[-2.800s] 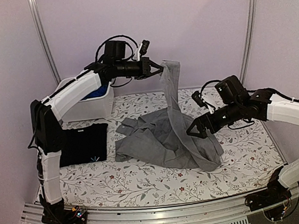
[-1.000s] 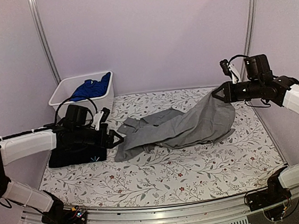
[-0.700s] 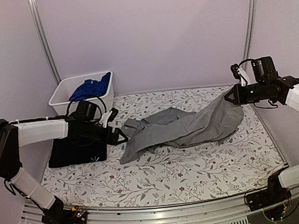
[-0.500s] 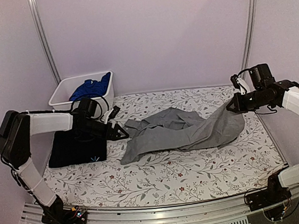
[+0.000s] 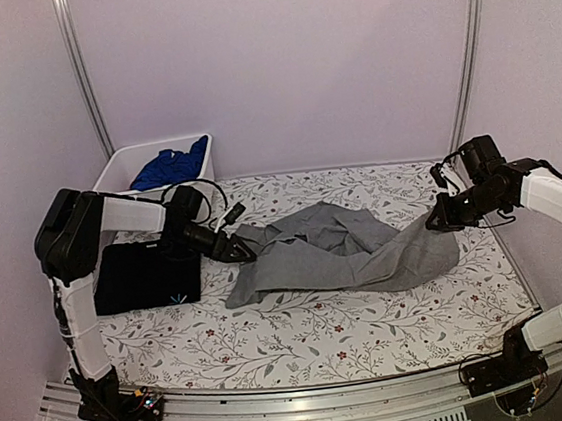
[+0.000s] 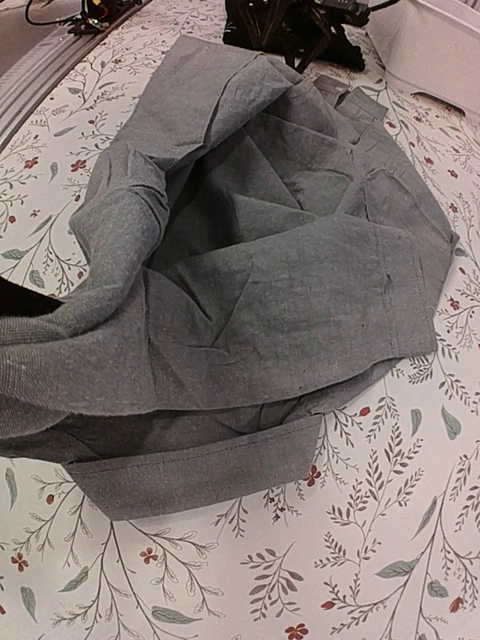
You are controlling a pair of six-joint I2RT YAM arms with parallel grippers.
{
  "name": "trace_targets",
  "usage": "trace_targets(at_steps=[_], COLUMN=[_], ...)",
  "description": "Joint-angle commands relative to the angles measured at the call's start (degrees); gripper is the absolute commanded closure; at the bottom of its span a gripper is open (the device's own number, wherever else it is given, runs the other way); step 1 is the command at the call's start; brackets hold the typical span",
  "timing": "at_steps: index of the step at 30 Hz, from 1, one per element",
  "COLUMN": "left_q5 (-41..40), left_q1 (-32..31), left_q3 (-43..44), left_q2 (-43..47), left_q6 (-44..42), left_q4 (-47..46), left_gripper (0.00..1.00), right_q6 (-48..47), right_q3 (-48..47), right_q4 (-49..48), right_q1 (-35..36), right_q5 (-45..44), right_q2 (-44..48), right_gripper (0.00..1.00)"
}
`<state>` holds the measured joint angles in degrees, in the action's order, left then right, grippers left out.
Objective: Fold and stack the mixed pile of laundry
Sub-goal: Pick up the crumpled shirt from the center of the board.
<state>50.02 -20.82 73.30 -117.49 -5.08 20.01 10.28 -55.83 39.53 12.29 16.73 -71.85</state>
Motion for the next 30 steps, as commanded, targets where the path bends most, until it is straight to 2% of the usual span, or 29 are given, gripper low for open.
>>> trace_targets(at_steps=[1,7,10,12,14,19,26,30], left_q5=[6.01,10.46,11.56,12.21,11.67,6.02,-8.34,-10.74], left_q1=[0.31,0.32,0.47,0.47,0.49,0.44,1.26,1.19], left_q3=[1.79,-3.88,-5.95,-7.34,-8.68,-9.8,-7.84,-6.18], left_q2=[-3.48,-0.01,1.74,3.13,4.98,10.08,17.14,15.7], left_q6=[-4.56,-6.07,-6.35,-6.26,-5.66,-2.98,2.16,0.97], left_q4=[2.77,3.66,4.4,4.1,3.19,0.83,-0.99,0.81], left_gripper=[0.22,0.3,0.41,0.51,0.65,0.99,1.0,1.0], right_q6=[-0.29,-0.96,-1.08,-1.1,-0.97,-1.09,-0.99,-1.14], right_q3=[-1.57,-2.61,-2.5,-2.43,-2.49,-2.74,-4.7,-5.01], right_q4=[0.34,0.78,0.37,-0.09,-0.39,-0.72,-1.45,-1.79], right_q1=[-0.48,-0.89,-0.96,-0.96,-0.96,-1.02,-1.51,-1.6], right_q5=[0.76,0.69,1.0,1.47,1.78,2.08,2.29,3.13], right_q2=[-0.86,-1.35,-1.68,-1.94,-2.26,-2.59,-1.78,-2.14], right_gripper=[1.0,1.0,1.0,1.0,1.0,1.0,1.0,1.0])
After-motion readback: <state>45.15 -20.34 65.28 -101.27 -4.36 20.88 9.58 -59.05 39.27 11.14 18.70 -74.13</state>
